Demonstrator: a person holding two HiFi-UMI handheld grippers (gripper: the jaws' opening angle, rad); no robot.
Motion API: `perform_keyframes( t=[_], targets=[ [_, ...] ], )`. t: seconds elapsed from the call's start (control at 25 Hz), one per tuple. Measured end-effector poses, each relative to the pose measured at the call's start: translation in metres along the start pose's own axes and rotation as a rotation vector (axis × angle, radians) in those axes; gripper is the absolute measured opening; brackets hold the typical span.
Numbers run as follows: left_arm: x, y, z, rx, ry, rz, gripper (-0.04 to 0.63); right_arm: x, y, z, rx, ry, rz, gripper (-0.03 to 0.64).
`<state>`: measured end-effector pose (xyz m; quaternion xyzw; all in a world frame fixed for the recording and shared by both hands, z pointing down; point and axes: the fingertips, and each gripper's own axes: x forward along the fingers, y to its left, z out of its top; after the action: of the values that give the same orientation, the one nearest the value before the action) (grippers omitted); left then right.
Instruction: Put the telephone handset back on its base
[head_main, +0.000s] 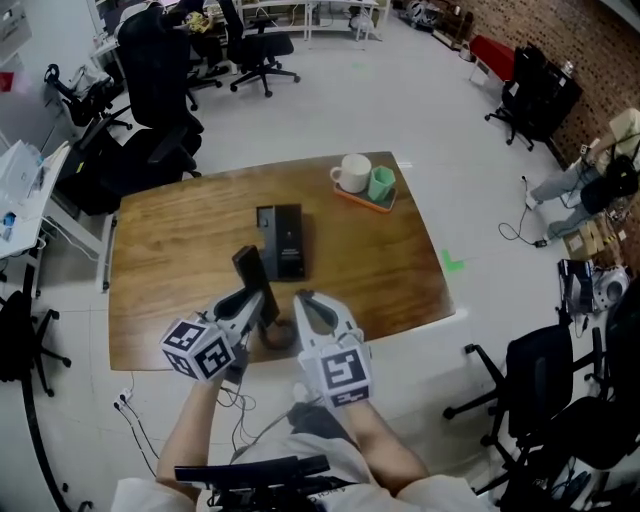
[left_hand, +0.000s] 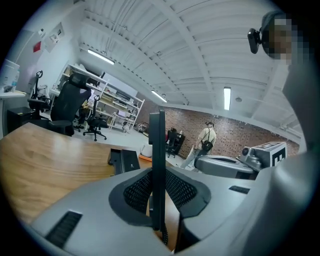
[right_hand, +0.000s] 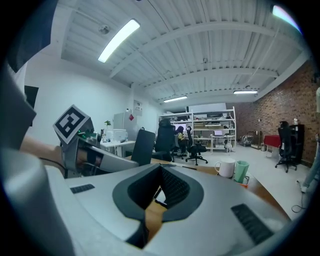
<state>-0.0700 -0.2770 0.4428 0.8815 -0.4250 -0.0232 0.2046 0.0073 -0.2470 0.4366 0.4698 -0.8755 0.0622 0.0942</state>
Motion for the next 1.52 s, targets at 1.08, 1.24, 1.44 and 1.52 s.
perform_keyframes(
  t=[1.08, 1.24, 1.44, 1.52],
  targets=[
    [0.101, 0.115, -0.034, -0.241, 0.184, -0.248, 0.072, 0.069, -0.032, -0.022, 0.024, 0.089, 0.059, 0.005],
    [0.109, 0.128, -0.037, -0.295, 0.214, -0.294, 0.072, 0.076, -0.037, -0.026, 0.025, 0.104, 0.061, 0.005],
    [0.121, 0.138, -0.041, -0.346, 0.259, -0.355, 0.072, 0.082, -0.041, -0.033, 0.027, 0.126, 0.062, 0.005],
    [0.124, 0.140, -0.043, -0.372, 0.277, -0.389, 0.072, 0.083, -0.040, -0.036, 0.028, 0.135, 0.065, 0.005]
  ],
)
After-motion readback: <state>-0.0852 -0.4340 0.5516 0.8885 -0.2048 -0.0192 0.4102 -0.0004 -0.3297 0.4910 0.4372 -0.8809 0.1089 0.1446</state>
